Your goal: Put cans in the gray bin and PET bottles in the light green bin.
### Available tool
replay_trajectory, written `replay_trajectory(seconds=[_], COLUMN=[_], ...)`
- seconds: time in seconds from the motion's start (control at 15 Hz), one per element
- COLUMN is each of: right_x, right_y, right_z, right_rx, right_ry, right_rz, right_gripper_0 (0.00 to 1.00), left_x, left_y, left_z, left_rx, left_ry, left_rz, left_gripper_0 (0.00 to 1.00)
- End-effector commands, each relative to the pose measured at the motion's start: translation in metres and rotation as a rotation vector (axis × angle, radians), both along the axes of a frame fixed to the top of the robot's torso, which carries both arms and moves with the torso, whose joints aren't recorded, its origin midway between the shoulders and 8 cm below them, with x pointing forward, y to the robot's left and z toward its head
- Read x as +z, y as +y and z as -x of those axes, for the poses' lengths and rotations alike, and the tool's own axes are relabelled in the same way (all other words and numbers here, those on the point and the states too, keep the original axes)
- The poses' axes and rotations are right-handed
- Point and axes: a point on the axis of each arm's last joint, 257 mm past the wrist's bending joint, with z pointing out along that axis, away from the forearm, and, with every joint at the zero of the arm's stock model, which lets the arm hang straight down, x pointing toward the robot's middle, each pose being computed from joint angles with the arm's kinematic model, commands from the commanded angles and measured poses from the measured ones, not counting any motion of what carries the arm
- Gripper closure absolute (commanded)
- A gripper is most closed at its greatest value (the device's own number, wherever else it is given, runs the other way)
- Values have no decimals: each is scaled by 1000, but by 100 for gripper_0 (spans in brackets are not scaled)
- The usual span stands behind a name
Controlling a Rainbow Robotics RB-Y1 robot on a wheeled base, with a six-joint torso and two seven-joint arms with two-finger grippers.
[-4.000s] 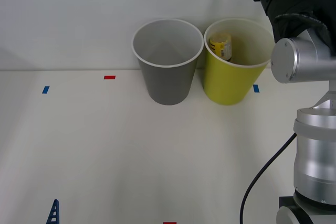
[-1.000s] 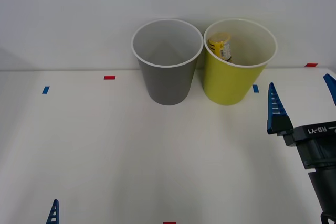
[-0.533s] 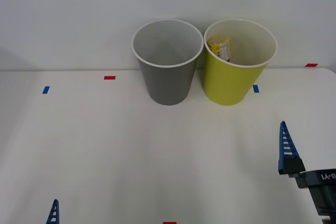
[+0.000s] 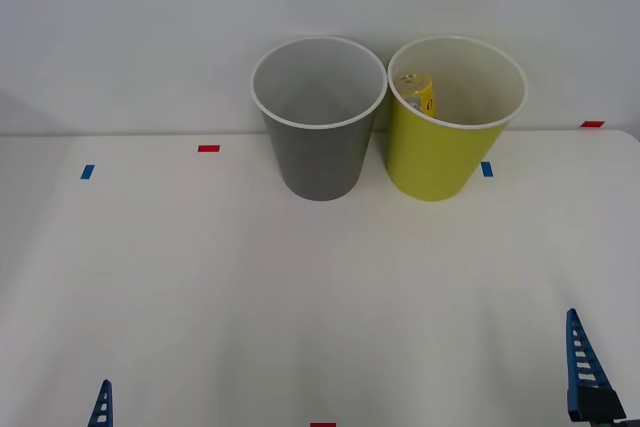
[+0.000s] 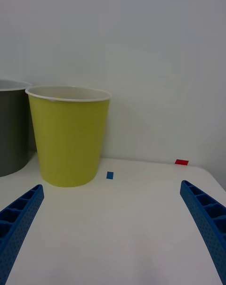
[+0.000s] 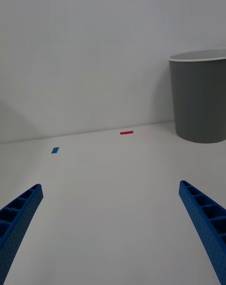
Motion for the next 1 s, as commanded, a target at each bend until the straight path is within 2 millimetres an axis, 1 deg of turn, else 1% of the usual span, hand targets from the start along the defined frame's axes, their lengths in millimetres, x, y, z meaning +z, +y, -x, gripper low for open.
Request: replay_trajectory(seconds=[0.07, 0.2, 0.53, 1.0], right_x=[-12, -17, -22, -22], right_y=[-1, 1, 1, 1], right_z=[14, 19, 25, 25], right_rx=[-12, -6, -2, -2], right_ry=[46, 66, 89, 89], right_rz=[-22, -41, -31, -31], right_gripper_0=[0, 0, 0, 0], left_x=[0, 0, 0, 0], left_y=[0, 0, 0, 0], left_z=[0, 0, 0, 0], left_rx=[0, 0, 0, 0], left_ry=[0, 0, 0, 0], left_rz=[0, 0, 0, 0], left_gripper_0=[0, 0, 0, 0])
